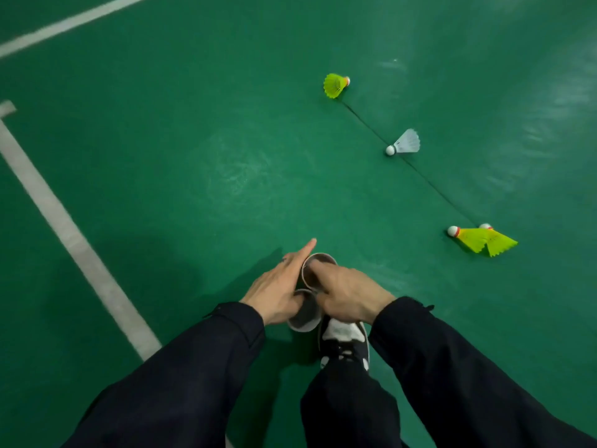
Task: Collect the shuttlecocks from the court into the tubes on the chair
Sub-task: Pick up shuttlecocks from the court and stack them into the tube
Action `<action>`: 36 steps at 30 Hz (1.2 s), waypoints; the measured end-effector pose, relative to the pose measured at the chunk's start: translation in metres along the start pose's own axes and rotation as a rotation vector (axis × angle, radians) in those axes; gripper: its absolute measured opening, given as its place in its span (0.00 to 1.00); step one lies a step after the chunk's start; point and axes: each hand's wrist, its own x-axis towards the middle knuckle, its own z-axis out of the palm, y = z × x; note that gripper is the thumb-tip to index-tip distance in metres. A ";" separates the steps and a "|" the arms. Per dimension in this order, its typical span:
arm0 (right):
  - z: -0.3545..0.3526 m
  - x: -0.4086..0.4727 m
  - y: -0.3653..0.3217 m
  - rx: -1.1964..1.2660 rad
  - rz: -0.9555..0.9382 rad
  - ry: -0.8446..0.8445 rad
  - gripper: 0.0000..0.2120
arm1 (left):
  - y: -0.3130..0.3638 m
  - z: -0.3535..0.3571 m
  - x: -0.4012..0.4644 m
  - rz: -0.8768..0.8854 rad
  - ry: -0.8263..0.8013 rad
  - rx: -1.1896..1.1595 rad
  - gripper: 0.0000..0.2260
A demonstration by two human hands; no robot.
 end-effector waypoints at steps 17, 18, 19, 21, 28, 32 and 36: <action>-0.096 0.060 0.063 0.432 -0.124 0.157 0.20 | 0.032 -0.083 0.124 -0.014 0.259 0.267 0.27; -0.113 0.064 0.071 0.496 -0.125 0.190 0.19 | 0.033 -0.091 0.137 -0.036 0.293 0.257 0.27; -0.129 0.069 0.080 0.597 -0.117 0.235 0.17 | 0.033 -0.099 0.146 -0.060 0.331 0.235 0.28; -0.162 0.085 0.110 0.821 -0.047 0.377 0.13 | 0.032 -0.115 0.164 -0.109 0.390 0.190 0.31; -0.226 0.142 0.229 0.788 0.528 0.786 0.22 | 0.085 -0.231 0.168 -0.172 0.244 0.308 0.33; -0.233 0.162 0.250 0.839 0.596 0.684 0.29 | 0.113 -0.301 0.171 -0.076 0.172 0.516 0.31; -0.225 0.180 0.247 0.922 0.629 0.617 0.17 | 0.104 -0.332 0.214 0.035 0.186 0.552 0.32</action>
